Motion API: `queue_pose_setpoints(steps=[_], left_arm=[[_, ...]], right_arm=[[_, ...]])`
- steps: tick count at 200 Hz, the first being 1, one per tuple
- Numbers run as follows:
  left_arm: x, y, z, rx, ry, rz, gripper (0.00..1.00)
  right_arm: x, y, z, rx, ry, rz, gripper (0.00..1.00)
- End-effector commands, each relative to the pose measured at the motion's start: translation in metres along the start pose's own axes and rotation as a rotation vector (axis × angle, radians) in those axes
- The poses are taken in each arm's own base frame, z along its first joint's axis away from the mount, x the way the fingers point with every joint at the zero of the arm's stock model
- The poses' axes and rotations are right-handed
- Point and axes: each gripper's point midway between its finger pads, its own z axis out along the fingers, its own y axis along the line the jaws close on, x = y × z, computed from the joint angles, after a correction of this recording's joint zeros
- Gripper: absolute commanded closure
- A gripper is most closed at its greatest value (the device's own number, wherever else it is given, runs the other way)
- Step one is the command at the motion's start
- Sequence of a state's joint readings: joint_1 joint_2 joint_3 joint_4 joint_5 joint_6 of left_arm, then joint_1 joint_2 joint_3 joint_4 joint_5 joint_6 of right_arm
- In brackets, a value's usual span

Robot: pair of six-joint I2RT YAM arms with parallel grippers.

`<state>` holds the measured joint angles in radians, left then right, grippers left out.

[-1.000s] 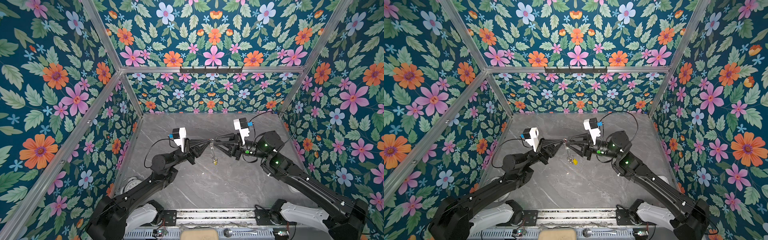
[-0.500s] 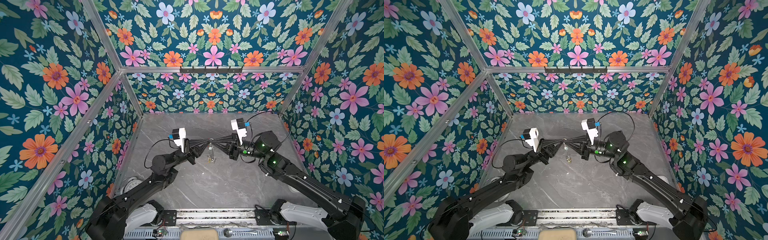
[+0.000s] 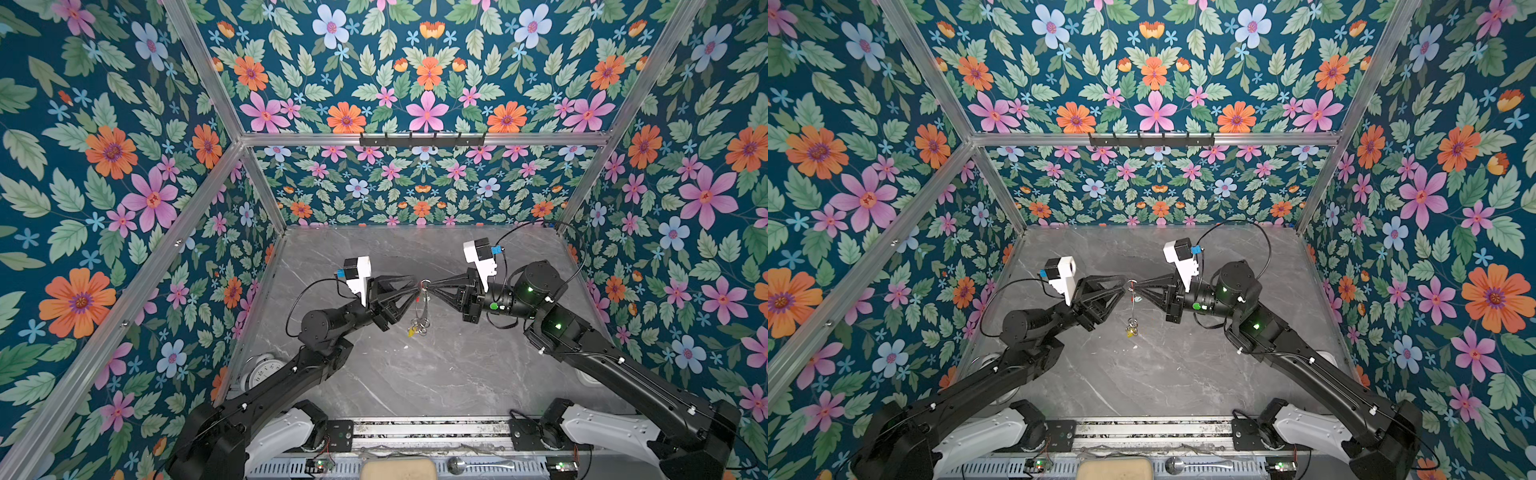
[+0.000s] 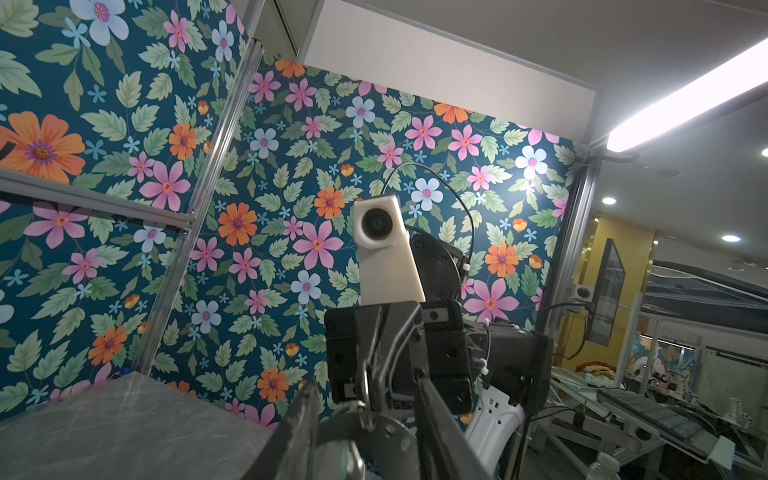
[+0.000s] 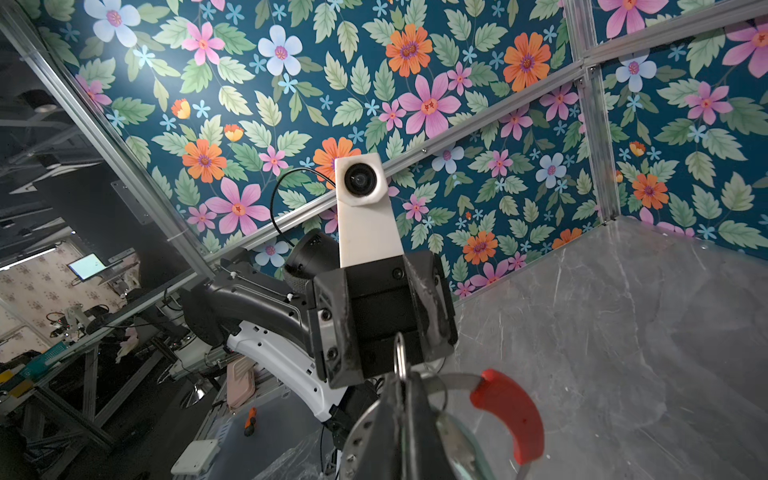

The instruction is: Remove the keys from the keyring

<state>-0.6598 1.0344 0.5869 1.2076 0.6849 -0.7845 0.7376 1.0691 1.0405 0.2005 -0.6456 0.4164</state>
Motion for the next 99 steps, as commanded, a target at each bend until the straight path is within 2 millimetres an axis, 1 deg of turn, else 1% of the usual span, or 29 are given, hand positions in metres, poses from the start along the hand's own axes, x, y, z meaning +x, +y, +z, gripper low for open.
queue_pose_setpoints(steps=[1, 33, 61, 99], left_arm=[[0.011, 0.000, 0.003, -0.002, 0.093, -0.016, 0.57], [0.022, 0.004, 0.008, -0.027, 0.214, -0.072, 0.55], [0.027, 0.001, 0.012, -0.026, 0.312, -0.096, 0.56], [0.033, -0.002, 0.015, -0.035, 0.420, -0.120, 0.58]], right_arm=[[0.017, 0.000, -0.006, 0.023, 0.105, -0.028, 1.00], [0.027, 0.004, -0.018, 0.033, 0.218, -0.062, 1.00], [0.032, 0.004, -0.025, 0.052, 0.293, -0.090, 1.00], [0.030, 0.002, -0.028, 0.082, 0.312, -0.117, 1.00]])
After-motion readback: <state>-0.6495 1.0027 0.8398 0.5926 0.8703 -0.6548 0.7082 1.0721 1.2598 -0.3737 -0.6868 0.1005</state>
